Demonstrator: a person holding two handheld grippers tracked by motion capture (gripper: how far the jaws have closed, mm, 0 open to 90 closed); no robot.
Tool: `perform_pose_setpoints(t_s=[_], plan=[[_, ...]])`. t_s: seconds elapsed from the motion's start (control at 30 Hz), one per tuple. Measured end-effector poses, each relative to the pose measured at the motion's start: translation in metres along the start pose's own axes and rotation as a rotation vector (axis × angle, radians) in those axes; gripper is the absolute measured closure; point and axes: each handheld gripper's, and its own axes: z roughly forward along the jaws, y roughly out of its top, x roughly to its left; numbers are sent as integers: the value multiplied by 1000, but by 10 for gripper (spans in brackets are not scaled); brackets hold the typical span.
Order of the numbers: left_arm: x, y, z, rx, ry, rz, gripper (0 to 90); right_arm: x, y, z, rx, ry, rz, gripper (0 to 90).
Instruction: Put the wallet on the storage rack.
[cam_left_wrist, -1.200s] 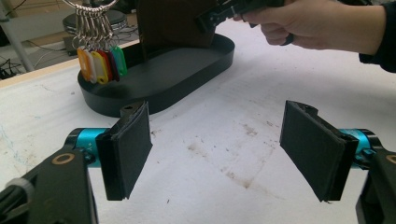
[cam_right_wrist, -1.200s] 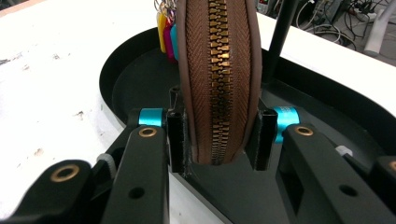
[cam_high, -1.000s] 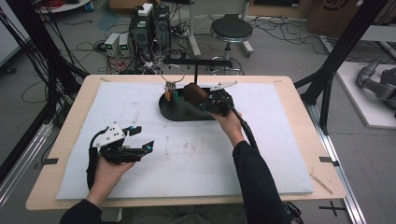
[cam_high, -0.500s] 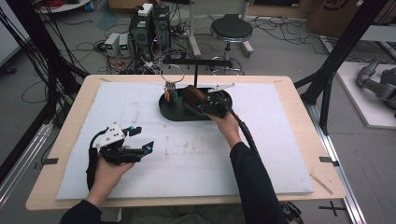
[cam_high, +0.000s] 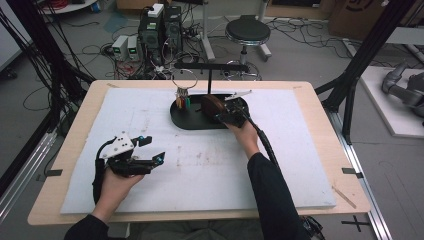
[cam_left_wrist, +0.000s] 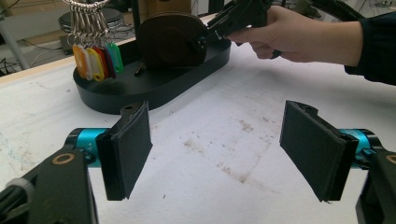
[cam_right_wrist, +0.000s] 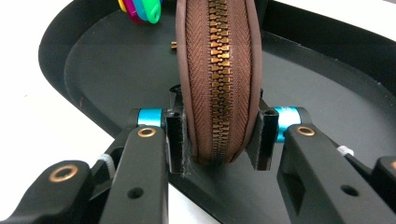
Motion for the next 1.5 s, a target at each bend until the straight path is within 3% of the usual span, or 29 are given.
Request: perform_pose_setpoints(t_s=[0.37,0.67,0.9,1.1,1.27,1.33,1.5], plan=[[0,-1,-1,1,1,-2,247,0,1,-1,7,-36,-12,616],[0,-1,0,6,1,-1,247,-8,3,-16,-3,-130,-2,417],[0,-1,1,7,5,4,247,-13,6,-32,-5,-190,-17,398],[0,0,3,10,5,14,247,-13,7,-50,-37,-173,-27,395],[2,0,4,14,14,20,247,-14,-4,-71,-76,-160,-46,395],[3,0,6,25,29,35,247,-15,-9,-79,-66,-150,-39,380],[9,-2,9,37,72,49,234,-18,-26,-108,-118,-118,-30,364]])
